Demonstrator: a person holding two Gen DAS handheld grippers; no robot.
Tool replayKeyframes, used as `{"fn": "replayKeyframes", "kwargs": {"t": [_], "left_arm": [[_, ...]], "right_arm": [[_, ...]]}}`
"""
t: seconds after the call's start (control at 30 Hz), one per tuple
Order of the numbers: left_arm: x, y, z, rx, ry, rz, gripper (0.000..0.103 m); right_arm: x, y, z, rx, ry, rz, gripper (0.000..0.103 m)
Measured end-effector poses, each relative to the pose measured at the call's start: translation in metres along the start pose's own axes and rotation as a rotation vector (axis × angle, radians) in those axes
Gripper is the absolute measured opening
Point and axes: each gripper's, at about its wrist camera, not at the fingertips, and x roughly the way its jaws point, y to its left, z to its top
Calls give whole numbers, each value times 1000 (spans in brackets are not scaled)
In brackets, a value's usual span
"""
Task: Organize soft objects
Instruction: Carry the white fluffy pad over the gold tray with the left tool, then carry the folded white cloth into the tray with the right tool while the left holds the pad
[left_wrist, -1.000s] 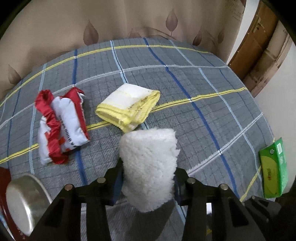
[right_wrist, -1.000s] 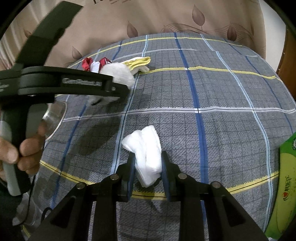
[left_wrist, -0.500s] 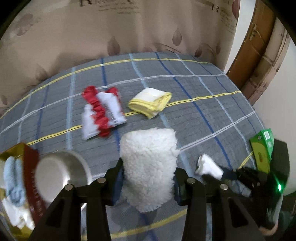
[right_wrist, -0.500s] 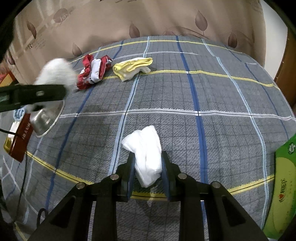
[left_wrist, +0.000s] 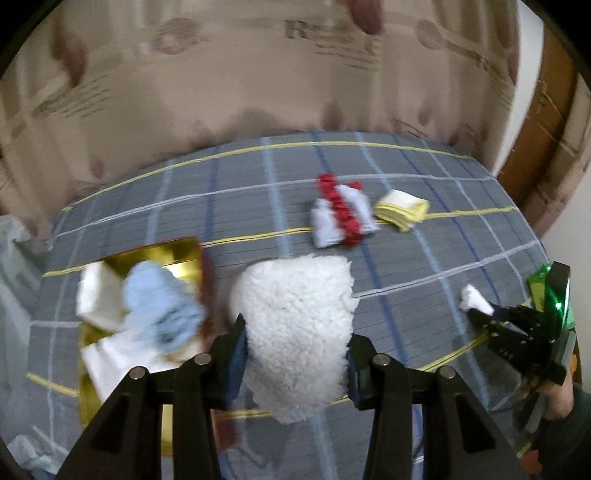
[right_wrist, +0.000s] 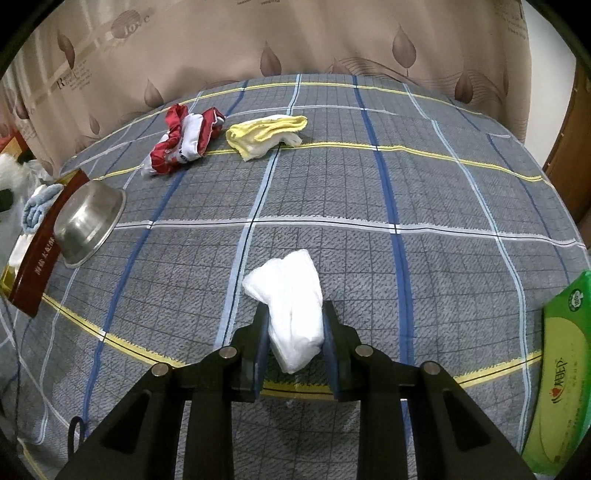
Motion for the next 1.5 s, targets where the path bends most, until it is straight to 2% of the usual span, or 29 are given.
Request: {"fn": "replayKeyframes", "kwargs": {"t": [0.3, 0.4, 0.53, 0.67, 0.83, 1.03, 1.17, 1.5], "left_arm": [[-19, 105, -21, -196, -14, 119, 44], [-14, 132, -32, -225, 9, 165, 44], [-1, 157, -50, -254, 51, 184, 44], [12, 171, -68, -271, 84, 200, 44], [16, 178, -81, -291, 86, 195, 46], [14, 182, -84, -308, 62, 188, 46], [18, 181, -86, -297, 81, 206, 49], [11, 189, -90, -338, 95, 122, 52]], "right_arm": [[1, 3, 1, -1, 0, -24, 25], [1, 5, 1, 3, -1, -33, 25], [1, 5, 2, 15, 0, -41, 25], [1, 7, 2, 23, -2, -53, 25], [-1, 9, 3, 43, -8, -60, 25], [-5, 21, 6, 43, -26, -62, 24], [-12, 33, 10, 23, -44, -54, 24], [-32, 93, 26, -102, -84, 22, 24]]}}
